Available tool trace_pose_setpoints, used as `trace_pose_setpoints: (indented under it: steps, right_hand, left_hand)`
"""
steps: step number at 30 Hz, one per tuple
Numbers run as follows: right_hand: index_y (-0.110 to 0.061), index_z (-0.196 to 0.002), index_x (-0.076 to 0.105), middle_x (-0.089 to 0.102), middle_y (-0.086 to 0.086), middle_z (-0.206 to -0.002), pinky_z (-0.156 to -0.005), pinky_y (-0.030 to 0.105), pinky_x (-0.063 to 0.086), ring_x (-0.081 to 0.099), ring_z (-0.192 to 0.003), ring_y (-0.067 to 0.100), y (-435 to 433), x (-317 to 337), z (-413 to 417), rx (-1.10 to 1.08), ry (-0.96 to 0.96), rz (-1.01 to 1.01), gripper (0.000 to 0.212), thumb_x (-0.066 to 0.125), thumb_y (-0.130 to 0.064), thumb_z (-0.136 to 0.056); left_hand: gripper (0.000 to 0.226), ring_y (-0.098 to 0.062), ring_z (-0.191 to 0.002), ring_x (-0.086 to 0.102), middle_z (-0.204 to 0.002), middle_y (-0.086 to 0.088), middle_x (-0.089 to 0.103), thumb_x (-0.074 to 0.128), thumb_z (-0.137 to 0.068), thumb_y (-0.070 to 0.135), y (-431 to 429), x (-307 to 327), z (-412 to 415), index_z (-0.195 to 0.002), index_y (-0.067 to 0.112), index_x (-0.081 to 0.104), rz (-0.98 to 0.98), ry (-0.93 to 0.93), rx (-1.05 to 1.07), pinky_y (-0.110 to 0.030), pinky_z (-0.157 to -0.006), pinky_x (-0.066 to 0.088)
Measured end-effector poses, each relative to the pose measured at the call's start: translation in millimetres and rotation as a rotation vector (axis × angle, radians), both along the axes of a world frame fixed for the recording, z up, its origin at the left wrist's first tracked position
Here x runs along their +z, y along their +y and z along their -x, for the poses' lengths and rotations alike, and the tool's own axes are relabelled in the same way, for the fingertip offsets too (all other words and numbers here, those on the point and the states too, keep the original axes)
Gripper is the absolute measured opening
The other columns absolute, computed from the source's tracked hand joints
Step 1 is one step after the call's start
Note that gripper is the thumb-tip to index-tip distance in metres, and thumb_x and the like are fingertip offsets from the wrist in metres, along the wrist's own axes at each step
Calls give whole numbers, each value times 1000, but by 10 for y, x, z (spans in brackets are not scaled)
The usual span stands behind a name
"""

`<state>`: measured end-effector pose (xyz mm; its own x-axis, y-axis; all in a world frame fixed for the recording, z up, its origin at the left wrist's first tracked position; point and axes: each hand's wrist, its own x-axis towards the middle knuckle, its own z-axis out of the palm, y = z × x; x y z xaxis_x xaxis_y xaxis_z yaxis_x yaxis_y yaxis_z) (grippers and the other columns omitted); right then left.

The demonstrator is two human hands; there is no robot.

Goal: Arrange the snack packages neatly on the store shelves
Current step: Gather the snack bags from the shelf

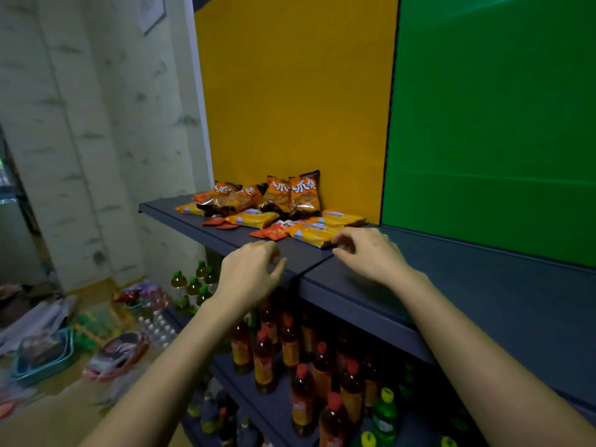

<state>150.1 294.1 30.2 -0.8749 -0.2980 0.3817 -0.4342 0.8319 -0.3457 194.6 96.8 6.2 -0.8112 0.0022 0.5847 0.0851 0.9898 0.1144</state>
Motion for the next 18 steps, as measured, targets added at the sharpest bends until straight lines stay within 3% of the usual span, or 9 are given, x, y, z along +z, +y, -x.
trace_pose_setpoints:
  steps: [5, 10, 18]
  right_hand:
    - [-26, -113, 62, 66, -6, -107, -86, 36, 51, 60, -101, 16, -345, 80, 530, -20, -4, -46, 25, 55, -35, -90]
    - [-24, -117, 61, 65, -4, -112, -72, 27, 44, 60, -101, 16, -599, 145, 986, -93, 5, -94, 29, 54, -35, -91]
    - [-23, -110, 64, 66, -3, -103, -81, 32, 49, 62, -98, 19, -1068, 248, 1772, -247, 13, -44, 26, 58, -35, -88]
  left_hand:
    - [28, -20, -100, 59, -105, 1, 66, 46, -92, 41, -394, -13, 540, -103, 19, 61, -63, -15, -15, -33, -74, 50]
    - [31, -21, -100, 59, -106, 0, 66, 46, -93, 41, -699, 17, 1099, -105, 17, 61, -76, -8, -43, -33, -75, 48]
    - [35, -27, -103, 58, -110, -7, 65, 48, -92, 39, -1226, 168, 2151, -108, 11, 60, -101, -30, -158, -34, -74, 44]
